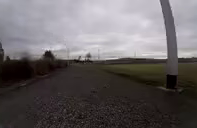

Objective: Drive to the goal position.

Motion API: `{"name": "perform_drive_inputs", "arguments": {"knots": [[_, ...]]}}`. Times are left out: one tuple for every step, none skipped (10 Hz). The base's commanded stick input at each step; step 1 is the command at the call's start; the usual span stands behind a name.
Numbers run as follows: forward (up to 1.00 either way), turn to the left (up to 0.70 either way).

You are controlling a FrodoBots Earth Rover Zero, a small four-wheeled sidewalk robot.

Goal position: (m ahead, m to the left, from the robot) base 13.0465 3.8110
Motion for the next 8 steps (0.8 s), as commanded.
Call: {"name": "perform_drive_inputs", "arguments": {"knots": [[0.70,0.35],[0.70,0.35],[0.70,0.35],[0.70,0.35],[0.70,0.35],[0.70,0.30],[0.70,0.16],[0.70,0.01]]}}
